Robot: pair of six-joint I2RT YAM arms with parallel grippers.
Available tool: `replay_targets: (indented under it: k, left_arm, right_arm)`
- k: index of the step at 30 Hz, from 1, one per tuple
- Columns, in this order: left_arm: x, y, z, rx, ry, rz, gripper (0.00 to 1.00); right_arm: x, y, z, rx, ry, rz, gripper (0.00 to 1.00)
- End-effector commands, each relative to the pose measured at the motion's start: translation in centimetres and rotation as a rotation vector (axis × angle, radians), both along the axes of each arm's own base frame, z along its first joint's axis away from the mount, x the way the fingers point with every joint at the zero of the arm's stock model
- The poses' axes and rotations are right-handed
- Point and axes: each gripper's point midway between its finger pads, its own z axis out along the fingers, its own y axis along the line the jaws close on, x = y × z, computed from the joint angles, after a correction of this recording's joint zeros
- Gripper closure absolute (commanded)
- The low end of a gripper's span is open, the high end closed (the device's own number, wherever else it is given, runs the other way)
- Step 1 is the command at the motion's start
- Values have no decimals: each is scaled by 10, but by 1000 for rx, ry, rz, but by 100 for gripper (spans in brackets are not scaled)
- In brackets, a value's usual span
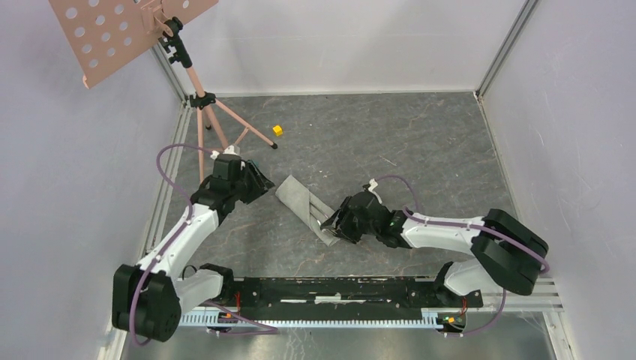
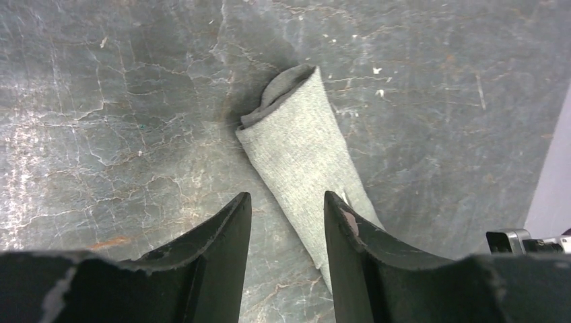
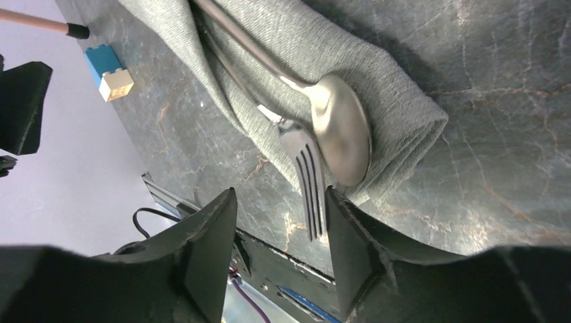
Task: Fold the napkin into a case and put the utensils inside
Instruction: Insert the fork into the folded napkin, then reset both arms
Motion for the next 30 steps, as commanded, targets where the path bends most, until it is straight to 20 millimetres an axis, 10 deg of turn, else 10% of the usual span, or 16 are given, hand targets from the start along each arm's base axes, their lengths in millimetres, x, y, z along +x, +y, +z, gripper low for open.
replay_targets:
  k: [1, 8, 20, 30]
  left_arm:
    - [-2, 2, 37, 18, -91, -39, 48]
    - [-27, -27, 117, -91, -288, -260, 28]
    - [-118, -14, 330, -32, -915, -409, 3]
    - [-154, 25, 394, 86, -1074, -252, 0]
  right_arm:
    - [0, -12, 21, -43, -84, 15, 40]
    - [-3, -54, 89, -232, -368, 161, 23]
    - [19, -222, 315, -713, -1071, -28, 2]
    - [-10, -270, 398, -588, -1305, -164, 2]
